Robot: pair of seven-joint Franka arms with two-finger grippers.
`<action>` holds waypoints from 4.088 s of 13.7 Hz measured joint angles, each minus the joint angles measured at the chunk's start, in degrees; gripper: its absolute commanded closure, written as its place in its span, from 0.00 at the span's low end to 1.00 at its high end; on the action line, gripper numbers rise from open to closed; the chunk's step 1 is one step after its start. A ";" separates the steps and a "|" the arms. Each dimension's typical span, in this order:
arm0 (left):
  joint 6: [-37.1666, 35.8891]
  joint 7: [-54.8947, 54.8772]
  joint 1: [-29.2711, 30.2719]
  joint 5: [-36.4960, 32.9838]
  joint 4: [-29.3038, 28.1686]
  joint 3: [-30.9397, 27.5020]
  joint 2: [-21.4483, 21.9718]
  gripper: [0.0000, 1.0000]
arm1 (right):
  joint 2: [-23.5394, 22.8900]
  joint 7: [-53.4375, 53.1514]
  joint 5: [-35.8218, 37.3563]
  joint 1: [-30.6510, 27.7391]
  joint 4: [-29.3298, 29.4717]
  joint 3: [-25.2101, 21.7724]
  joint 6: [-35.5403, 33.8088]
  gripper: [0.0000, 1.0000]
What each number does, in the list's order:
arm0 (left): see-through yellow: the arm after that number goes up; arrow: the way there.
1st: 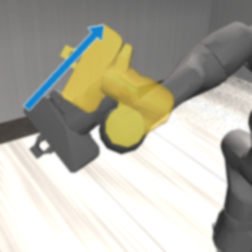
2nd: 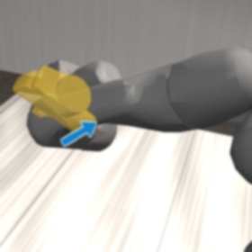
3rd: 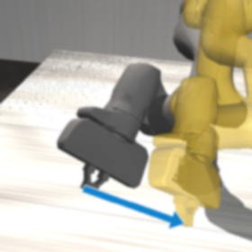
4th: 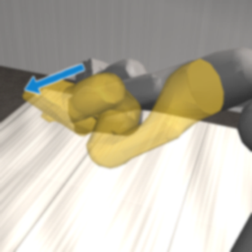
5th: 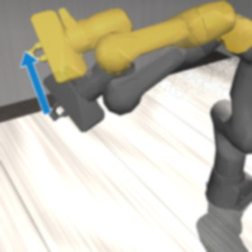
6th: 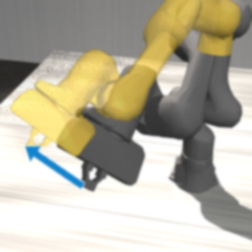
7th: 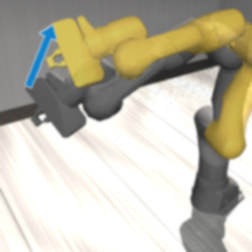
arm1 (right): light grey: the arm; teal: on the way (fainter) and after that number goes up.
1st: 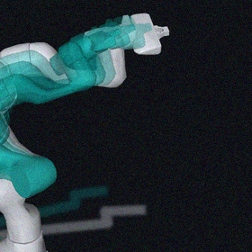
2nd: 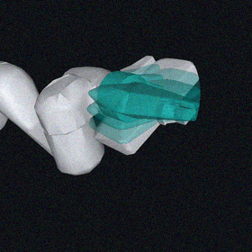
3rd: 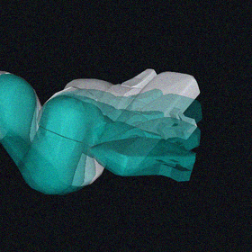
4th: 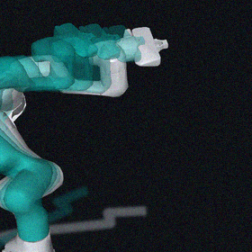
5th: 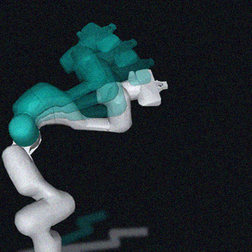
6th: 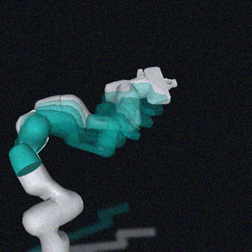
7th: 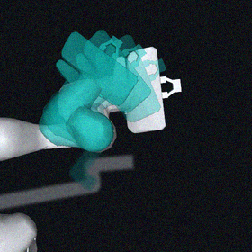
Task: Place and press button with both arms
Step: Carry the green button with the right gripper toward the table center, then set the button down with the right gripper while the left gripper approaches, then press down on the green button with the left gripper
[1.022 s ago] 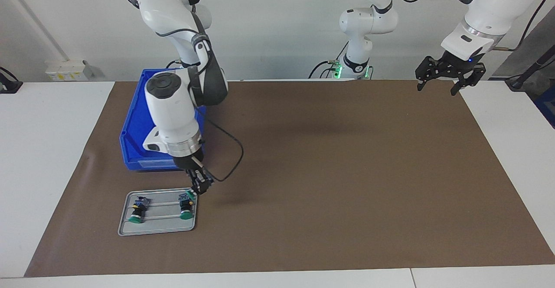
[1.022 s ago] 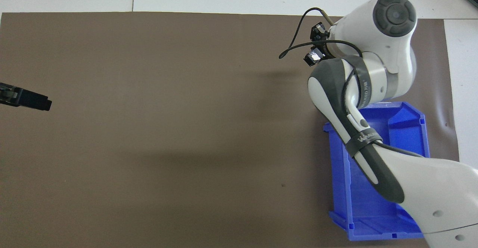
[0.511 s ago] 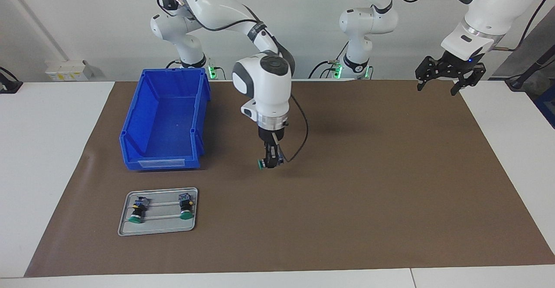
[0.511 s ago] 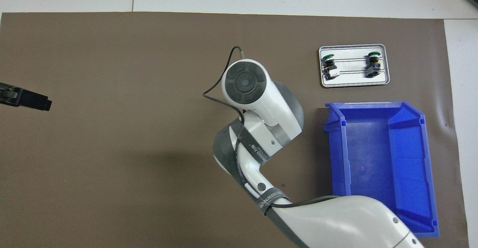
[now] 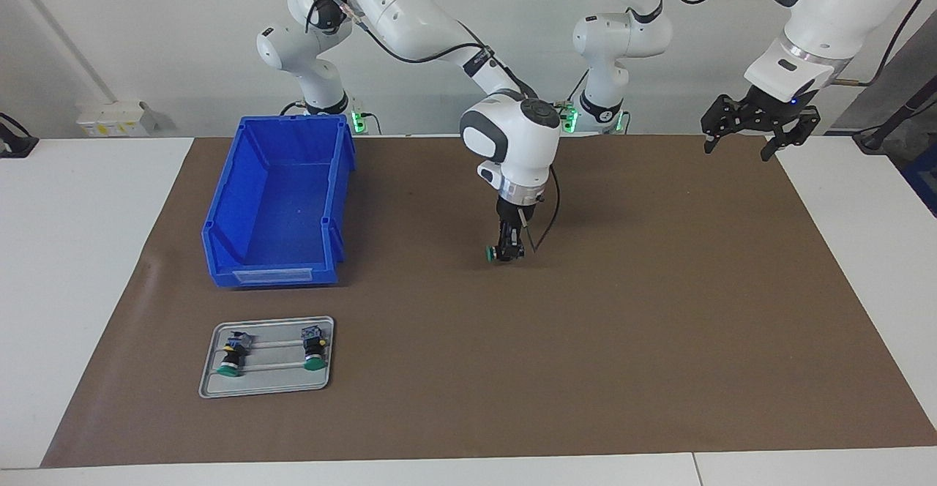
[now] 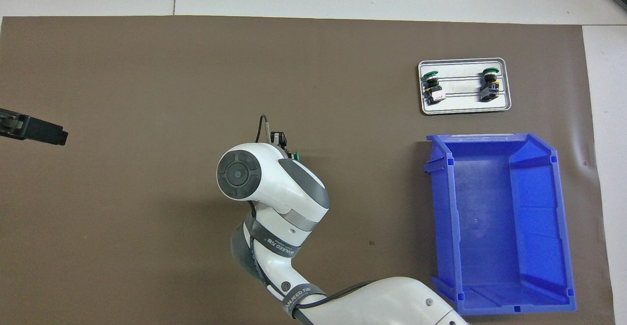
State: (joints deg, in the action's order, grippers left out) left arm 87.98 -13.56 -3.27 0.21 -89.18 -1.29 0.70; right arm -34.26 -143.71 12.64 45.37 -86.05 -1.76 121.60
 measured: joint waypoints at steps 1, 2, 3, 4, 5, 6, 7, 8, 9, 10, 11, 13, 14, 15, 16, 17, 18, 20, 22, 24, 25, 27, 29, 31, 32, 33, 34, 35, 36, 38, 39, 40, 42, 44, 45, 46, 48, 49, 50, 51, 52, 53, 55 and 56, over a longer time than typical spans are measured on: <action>0.00 0.00 0.00 0.00 0.00 0.00 0.00 0.00 | 0.00 -0.25 0.00 0.37 -0.74 0.01 0.03 1.00; 0.00 0.00 0.00 0.00 0.00 0.00 0.00 0.00 | 0.00 -0.36 0.00 0.71 -1.67 0.00 0.21 1.00; 0.00 0.00 0.00 0.00 0.00 0.00 0.00 0.00 | 0.03 -0.44 0.00 1.03 -2.63 0.01 0.81 0.33; 0.00 0.00 0.00 0.00 0.00 0.00 0.00 0.00 | 0.03 -0.85 0.00 1.45 -3.41 0.00 1.37 0.00; 0.00 0.00 0.00 0.00 0.00 0.00 0.00 0.00 | 0.04 -1.15 0.00 1.74 -3.77 0.01 1.60 0.00; -0.13 0.00 0.00 0.00 0.00 0.03 0.00 0.00 | 0.09 -1.15 0.05 1.84 -3.91 0.00 1.95 0.00; -0.78 0.00 -0.01 0.00 -0.01 0.13 0.02 0.00 | 0.19 -1.08 0.13 1.85 -3.90 0.00 2.21 0.00; -1.91 0.00 -0.03 0.00 -0.01 0.32 0.06 0.00 | 0.43 -0.46 0.35 1.92 -3.90 0.00 2.24 0.00; -2.55 -0.01 -0.08 0.00 -0.02 0.61 0.12 0.00 | 0.80 1.10 0.83 2.01 -3.87 0.00 2.27 0.00; -2.51 -0.09 -0.18 0.00 -0.02 0.93 0.16 0.00 | 1.45 3.47 1.30 2.00 -3.83 -0.07 2.31 0.00; -2.20 -0.46 -0.44 0.00 -0.02 1.24 0.19 0.00 | 2.46 6.50 1.47 1.75 -3.80 -0.28 2.32 0.00; -0.93 -2.75 -1.97 0.00 -0.19 1.54 0.19 0.00 | 5.89 14.47 1.52 -0.43 -3.87 -0.56 2.24 0.00; -0.20 -4.30 -2.88 0.00 -0.41 1.65 0.20 0.00 | 8.06 18.95 1.52 -2.26 -3.95 -0.60 2.01 0.00; 0.51 -6.04 -3.84 0.00 -0.75 1.77 0.19 0.00 | 10.34 23.72 1.52 -4.40 -4.14 -0.62 1.64 0.00; 1.28 -8.02 -4.86 0.01 -1.29 1.90 0.21 0.00 | 12.46 28.44 1.48 -6.54 -4.52 -0.64 1.18 0.00; 2.45 -9.96 -6.05 0.13 -2.17 1.96 0.25 0.00 | 14.41 33.55 1.24 -8.61 -5.17 -0.64 0.77 0.00; 4.20 -11.28 -7.29 0.60 -3.42 2.05 0.37 0.00 | 16.05 39.53 0.83 -10.63 -5.89 -0.65 -0.22 0.00; 9.45 -14.42 -9.47 2.45 -6.98 2.30 0.85 0.00 | 18.38 52.62 -1.36 -14.39 -6.76 -0.69 -3.07 0.00; 12.78 -19.08 -11.51 3.55 -10.15 2.34 1.40 0.00 | 20.54 64.62 -5.55 -18.89 -6.92 -0.78 -5.33 0.00; 14.92 -23.93 -13.29 5.61 -12.67 2.43 1.81 0.01 | 23.65 77.61 -9.61 -24.92 -6.91 -0.85 -8.76 0.00; 16.42 -26.86 -14.06 6.56 -13.87 2.43 1.90 0.01 | 25.33 83.51 -10.94 -27.98 -6.93 -0.87 -10.76 0.00; 20.25 -29.84 -16.68 7.33 -16.51 2.43 1.87 0.01 | 28.36 94.08 -12.14 -33.44 -6.96 -0.90 -14.63 0.00; 24.45 -30.11 -19.92 7.35 -19.47 2.49 1.47 0.01 | 30.77 104.81 -12.34 -37.55 -6.96 -0.92 -18.58 0.00; 29.02 -30.13 -22.50 7.35 -21.91 2.50 -0.08 0.01 | 32.44 115.03 -12.37 -40.03 -6.94 -1.02 -21.97 0.00; 31.72 -30.14 -23.58 7.35 -23.01 2.47 -1.26 0.01 | 33.08 119.46 -12.51 -41.20 -6.82 -1.05 -23.59 0.00; 34.93 -30.14 -24.60 7.35 -24.18 2.47 -2.58 0.01 | 33.66 123.11 -12.93 -42.56 -6.36 -1.09 -25.29 0.00; 38.28 -30.15 -25.51 7.35 -25.57 2.49 -3.80 0.01 | 34.24 126.47 -13.32 -44.02 -5.33 -1.14 -27.35 0.00; 40.88 -30.22 -26.18 7.35 -26.91 2.49 -4.68 0.01 | 34.72 129.27 -13.35 -45.04 -4.02 -1.17 -29.30 0.00; 42.62 -30.29 -26.80 7.35 -27.94 2.48 -5.46 0.01 | 35.07 131.15 -13.24 -45.40 -2.85 -1.17 -30.96 0.00; 44.85 -30.42 -27.75 7.35 -28.60 2.43 -7.31 0.01 | 35.41 132.12 -13.08 -45.15 -1.98 -0.76 -32.38 0.00; 46.25 -30.55 -28.29 7.35 -28.66 2.45 -8.31 0.01 | 35.37 132.50 -12.85 -45.00 -1.97 -0.45 -32.76 0.00; 47.56 -30.57 -29.04 7.35 -28.70 2.45 -9.36 0.00 | 35.33 133.48 -12.21 -44.97 -1.94 -0.15 -33.71 0.00; 49.14 -30.80 -30.51 7.33 -28.73 2.44 -11.54 0.00 | 35.20 134.97 -11.13 -44.97 -1.14 0.09 -35.94 0.00; 50.44 -31.71 -31.48 7.32 -28.71 2.43 -13.85 0.00 | 35.17 135.11 -11.12 -44.97 -0.35 0.28 -36.26 0.00; 51.24 -32.15 -31.85 7.32 -28.61 2.42 -15.10 0.00 | 35.17 135.11 -11.12 -44.97 -0.28 0.35 -36.26 0.00; 52.35 -32.42 -32.14 7.32 -28.52 2.41 -16.17 0.00 | 35.15 135.11 -11.12 -44.97 -0.33 0.39 -36.22 0.00; 54.32 -32.76 -32.40 7.32 -28.04 2.39 -17.56 0.00 | 35.09 135.12 -11.13 -44.97 -0.57 0.41 -36.20 0.00; 54.49 -32.93 -32.43 7.32 -27.62 2.39 -17.95 0.00 | 35.09 135.12 -11.13 -44.97 -0.64 0.46 -36.20 0.00; 54.51 -33.14 -32.53 7.31 -27.30 2.42 -18.21 0.00 | 35.09 135.12 -11.13 -44.97 -0.67 0.50 -36.20 0.00; 54.79 -33.22 -32.85 7.31 -27.15 2.45 -18.47 0.00 | 35.09 135.12 -11.13 -44.97 -0.69 0.51 -36.20 0.00; 55.48 -33.22 -33.28 7.31 -27.05 2.44 -18.82 0.01 | 35.09 135.12 -11.13 -44.98 -0.70 0.51 -36.20 0.00; 56.11 -33.22 -33.65 7.31 -27.03 2.42 -19.22 0.02 | 35.09 135.12 -11.13 -44.99 -0.70 0.51 -36.20 0.00; 56.45 -33.22 -34.13 7.31 -27.01 2.43 -19.82 0.08 | 35.09 135.12 -11.13 -44.98 -0.71 0.51 -36.20 0.00; 56.46 -33.22 -34.17 7.31 -27.00 2.43 -19.97 0.11 | 35.09 135.12 -11.13 -44.98 -0.71 0.51 -36.20 0.00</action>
State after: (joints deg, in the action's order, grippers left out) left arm 144.44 -46.77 -37.45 7.52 -116.19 1.14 -19.27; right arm 0.83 -8.59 1.51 0.38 -86.76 -1.25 85.39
